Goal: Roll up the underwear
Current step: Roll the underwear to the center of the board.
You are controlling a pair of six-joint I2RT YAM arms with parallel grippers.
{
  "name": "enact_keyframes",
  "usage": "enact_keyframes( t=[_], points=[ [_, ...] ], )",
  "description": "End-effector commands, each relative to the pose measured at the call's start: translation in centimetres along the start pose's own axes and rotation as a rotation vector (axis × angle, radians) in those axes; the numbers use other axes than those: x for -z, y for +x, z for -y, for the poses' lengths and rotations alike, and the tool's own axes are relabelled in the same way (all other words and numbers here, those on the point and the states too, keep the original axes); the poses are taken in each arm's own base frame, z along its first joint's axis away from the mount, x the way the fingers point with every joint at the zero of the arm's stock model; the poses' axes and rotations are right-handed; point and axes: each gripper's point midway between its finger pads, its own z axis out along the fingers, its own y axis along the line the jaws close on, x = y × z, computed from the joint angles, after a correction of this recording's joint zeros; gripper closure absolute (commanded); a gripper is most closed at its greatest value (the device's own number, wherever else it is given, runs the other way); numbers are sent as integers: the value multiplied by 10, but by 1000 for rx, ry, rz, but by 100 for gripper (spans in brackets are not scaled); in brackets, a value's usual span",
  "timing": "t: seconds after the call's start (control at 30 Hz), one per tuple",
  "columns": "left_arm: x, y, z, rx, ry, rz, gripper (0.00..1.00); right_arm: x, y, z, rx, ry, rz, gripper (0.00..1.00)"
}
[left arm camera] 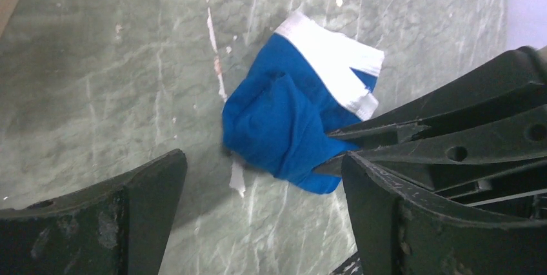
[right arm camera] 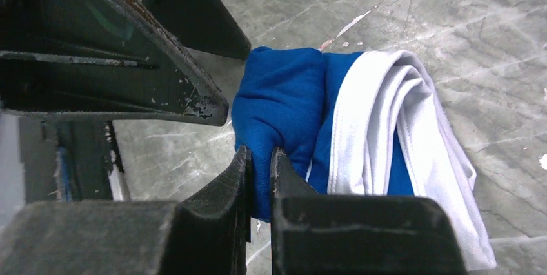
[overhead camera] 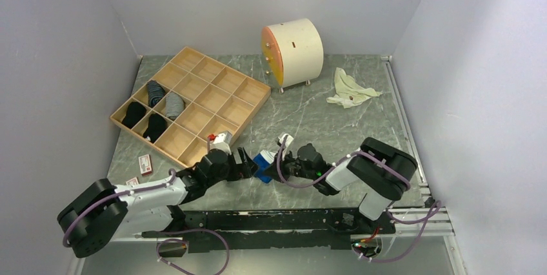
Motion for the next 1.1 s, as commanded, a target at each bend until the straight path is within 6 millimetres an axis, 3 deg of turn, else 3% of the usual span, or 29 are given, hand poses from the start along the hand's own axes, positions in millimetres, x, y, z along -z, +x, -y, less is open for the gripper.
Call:
enact_keyframes(
  t=[0.0,0.13,0.23,0.5,0.63,0.7,0.77,0.93,0.97,1.07],
  points=[
    [-9,1,-2,75,4,30,4,14,34,-11,-152,-119,-88,99],
    [-19,2,-12,101,-60,34,5,17,39,-6,-177,-121,-92,99],
    [-26,7,-22,99,-122,10,11,22,40,-2,-209,-124,-81,99],
    [-35,26,-39,56,-194,-30,48,26,37,1,-238,-136,-62,92],
    [-33,27,-38,37,-219,-24,76,27,32,2,-198,-119,-66,75],
    [-31,25,-37,25,-228,-18,87,30,23,3,-149,-99,-64,62],
    [-30,23,-34,15,-234,-16,92,34,13,6,-84,-64,-72,56],
    [-31,23,-27,-1,-229,-36,95,49,-27,19,163,113,-66,43],
    [-32,24,-24,-2,-225,-41,95,53,-42,17,200,146,-20,40],
    [-33,25,-22,-10,-226,-51,95,55,-59,5,424,225,5,26]
  ],
)
